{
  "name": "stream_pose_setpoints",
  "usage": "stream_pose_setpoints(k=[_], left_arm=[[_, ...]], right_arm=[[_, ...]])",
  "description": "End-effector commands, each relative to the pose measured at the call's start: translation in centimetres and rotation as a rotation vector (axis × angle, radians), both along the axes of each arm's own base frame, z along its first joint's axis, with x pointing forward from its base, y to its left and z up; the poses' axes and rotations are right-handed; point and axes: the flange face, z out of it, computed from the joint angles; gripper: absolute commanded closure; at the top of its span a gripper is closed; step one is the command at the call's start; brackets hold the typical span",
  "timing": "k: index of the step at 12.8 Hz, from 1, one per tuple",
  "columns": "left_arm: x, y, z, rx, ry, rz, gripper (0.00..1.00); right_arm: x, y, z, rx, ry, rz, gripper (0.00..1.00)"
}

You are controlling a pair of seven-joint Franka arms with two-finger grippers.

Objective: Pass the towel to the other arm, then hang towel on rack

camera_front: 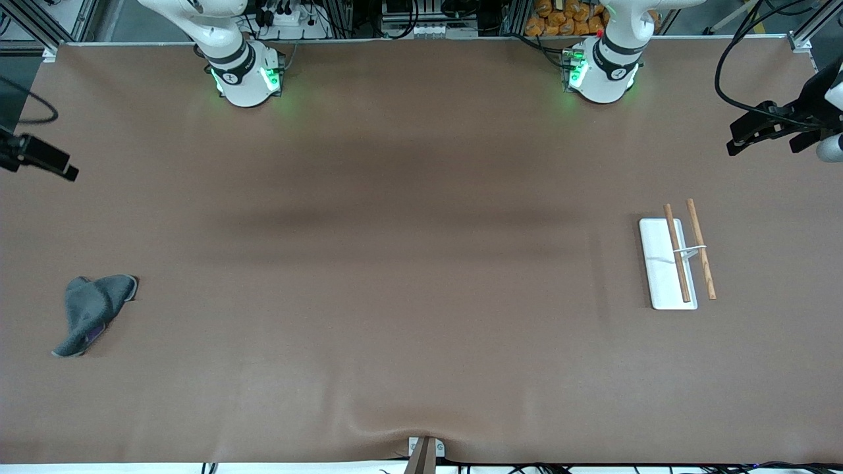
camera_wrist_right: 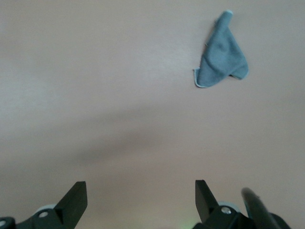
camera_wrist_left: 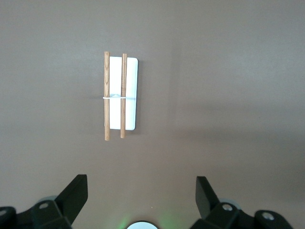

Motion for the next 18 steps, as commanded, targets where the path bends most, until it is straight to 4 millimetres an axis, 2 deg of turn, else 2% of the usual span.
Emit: stream_pose_setpoints(k=[1,2,5,7,10,12,14,16,18], left_arm=[[0.0,0.0,0.2,-0.015,0.007,-0.01,0.0],[-0.1,0.1,0.2,-0.015,0.007,-0.008,0.0],[0.0,0.2,0.1,-0.015,0.01,-0.008,0.0],[0.0,0.1,0.0,-0.015,0.01,-0.01,0.0],[0.1,0.1,-0.1,-0.015,0.011,-0.008,0.0],[0.1,0.1,-0.3,-0.015,0.014,-0.008,0.0],[0.1,0.1,-0.5,-0.015,0.017,-0.008,0.0],[0.1,0.1,-0.5,-0.015,0.016,-0.008,0.0],[0.1,0.1,-0.7,-0.015,0.019,-0.008,0.0]], right_arm=[[2.6,-5.6,-5.0,0.007,0.041,-0.075,0.0],[3.5,-7.6,-7.1,0.008,0.045,-0.1,0.0],[6.3,-13.8,-15.2,0.016,0.041,-0.181,0.0],[7.1,-18.4,-19.5,-0.012,0.014,-0.23,0.0],[7.8,-22.7,-25.6,-0.028,-0.017,-0.274,0.0],[9.0,-24.1,-29.2,-0.042,-0.091,-0.284,0.0],[10.7,-24.4,-32.5,-0.063,-0.198,-0.277,0.0],[12.0,-23.7,-34.9,-0.078,-0.273,-0.261,0.0],[12.9,-24.0,-37.3,-0.1,-0.369,-0.255,0.0]])
